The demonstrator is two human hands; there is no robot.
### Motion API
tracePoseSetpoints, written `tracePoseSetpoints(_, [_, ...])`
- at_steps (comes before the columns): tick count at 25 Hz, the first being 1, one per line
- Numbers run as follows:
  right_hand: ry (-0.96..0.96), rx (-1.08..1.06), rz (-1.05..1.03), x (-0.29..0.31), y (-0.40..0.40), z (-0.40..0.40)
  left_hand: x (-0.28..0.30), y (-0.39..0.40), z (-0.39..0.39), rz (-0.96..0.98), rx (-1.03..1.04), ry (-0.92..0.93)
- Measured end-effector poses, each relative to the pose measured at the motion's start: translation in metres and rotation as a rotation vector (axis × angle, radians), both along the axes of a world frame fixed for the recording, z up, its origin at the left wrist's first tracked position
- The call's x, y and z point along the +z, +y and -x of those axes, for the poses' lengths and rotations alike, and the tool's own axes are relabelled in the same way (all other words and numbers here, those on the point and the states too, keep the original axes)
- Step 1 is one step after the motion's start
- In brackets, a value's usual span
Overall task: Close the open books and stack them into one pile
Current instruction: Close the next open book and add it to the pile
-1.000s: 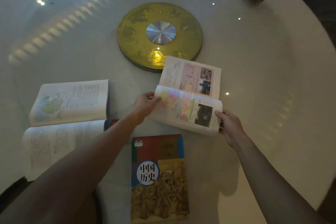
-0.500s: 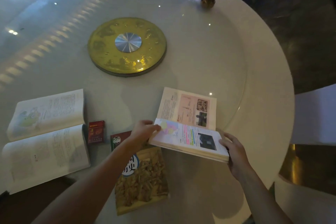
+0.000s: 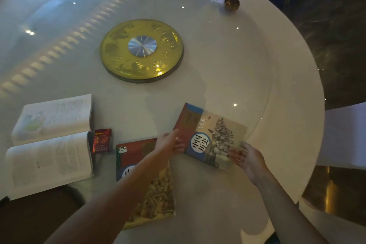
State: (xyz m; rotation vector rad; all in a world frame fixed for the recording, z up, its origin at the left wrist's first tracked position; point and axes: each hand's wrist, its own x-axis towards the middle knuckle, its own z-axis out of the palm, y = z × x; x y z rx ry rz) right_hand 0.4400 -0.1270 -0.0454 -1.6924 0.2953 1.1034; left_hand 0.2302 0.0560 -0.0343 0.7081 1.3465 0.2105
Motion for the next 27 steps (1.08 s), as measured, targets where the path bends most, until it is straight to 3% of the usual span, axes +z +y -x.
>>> tracePoseSetpoints(2, [-0.138,0.219,0.152,-0.006,0.011,-0.009,-0.014,-0.025,-0.009,0.064,-0.031,0.114])
tracePoseSetpoints(4, [-0.509,0.549,0.410,-0.006,0.023,-0.021,-0.024,-0.045,-0.017,0.078,-0.030,0.187])
tracePoseSetpoints(6, [-0.849,0.786,0.503,-0.009,0.040,-0.032,-0.027,-0.057,-0.024,0.089,0.009,0.213])
tracePoseSetpoints(11, [-1.055,1.179,0.462,-0.030,0.061,-0.042,-0.037,-0.061,-0.034,0.049,-0.037,0.195])
tracePoseSetpoints(14, [-1.011,1.098,0.509,-0.039,0.034,-0.037,-0.029,-0.054,-0.043,-0.050,-0.063,0.190])
tracePoseSetpoints(22, [-0.339,0.415,0.310,-0.041,-0.043,0.027,-0.034,-0.045,-0.040,-0.249,-0.338,0.301])
tracePoseSetpoints(24, [-0.216,0.382,0.224,-0.036,-0.041,0.028,-0.028,-0.044,-0.034,-0.275,-0.372,0.292])
tracePoseSetpoints(27, [-0.212,0.406,0.161,-0.022,-0.033,0.035,-0.015,-0.040,-0.018,-0.312,-0.316,0.250])
